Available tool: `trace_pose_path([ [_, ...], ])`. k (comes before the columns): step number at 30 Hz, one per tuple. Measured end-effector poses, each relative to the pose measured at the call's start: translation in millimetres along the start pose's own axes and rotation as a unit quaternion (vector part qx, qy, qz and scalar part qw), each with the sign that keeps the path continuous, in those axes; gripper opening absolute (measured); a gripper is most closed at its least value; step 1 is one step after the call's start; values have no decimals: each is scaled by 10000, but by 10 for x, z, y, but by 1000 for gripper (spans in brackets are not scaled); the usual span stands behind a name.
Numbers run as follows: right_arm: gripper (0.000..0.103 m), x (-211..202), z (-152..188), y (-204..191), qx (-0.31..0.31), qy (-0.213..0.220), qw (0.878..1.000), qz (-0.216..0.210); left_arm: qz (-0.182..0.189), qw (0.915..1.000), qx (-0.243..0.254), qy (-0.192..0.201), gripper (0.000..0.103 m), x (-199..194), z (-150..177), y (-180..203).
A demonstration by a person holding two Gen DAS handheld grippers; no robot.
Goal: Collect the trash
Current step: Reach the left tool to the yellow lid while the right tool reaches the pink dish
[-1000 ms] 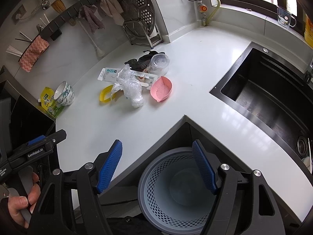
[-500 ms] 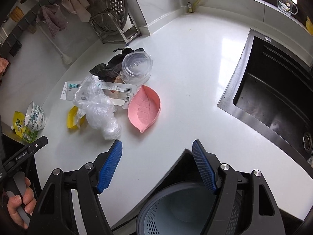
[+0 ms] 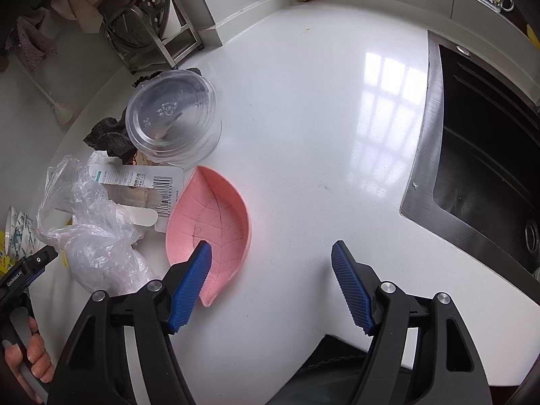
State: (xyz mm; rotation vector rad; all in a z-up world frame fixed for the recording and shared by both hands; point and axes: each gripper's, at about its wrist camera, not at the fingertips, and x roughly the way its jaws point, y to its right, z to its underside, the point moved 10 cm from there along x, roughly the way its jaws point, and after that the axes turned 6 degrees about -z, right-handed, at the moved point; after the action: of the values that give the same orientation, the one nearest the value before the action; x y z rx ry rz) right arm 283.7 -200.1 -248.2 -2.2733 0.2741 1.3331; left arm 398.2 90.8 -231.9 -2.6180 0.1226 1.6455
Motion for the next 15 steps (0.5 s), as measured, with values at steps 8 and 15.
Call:
trace_pose_path([
  [8, 70, 49, 28, -35, -162, 69, 9996, 205, -2, 9999, 139, -23, 97, 225, -34, 45],
  [15, 50, 82, 43, -177, -447, 79, 9985, 302, -103, 9989, 427, 168, 76, 251, -3, 142],
])
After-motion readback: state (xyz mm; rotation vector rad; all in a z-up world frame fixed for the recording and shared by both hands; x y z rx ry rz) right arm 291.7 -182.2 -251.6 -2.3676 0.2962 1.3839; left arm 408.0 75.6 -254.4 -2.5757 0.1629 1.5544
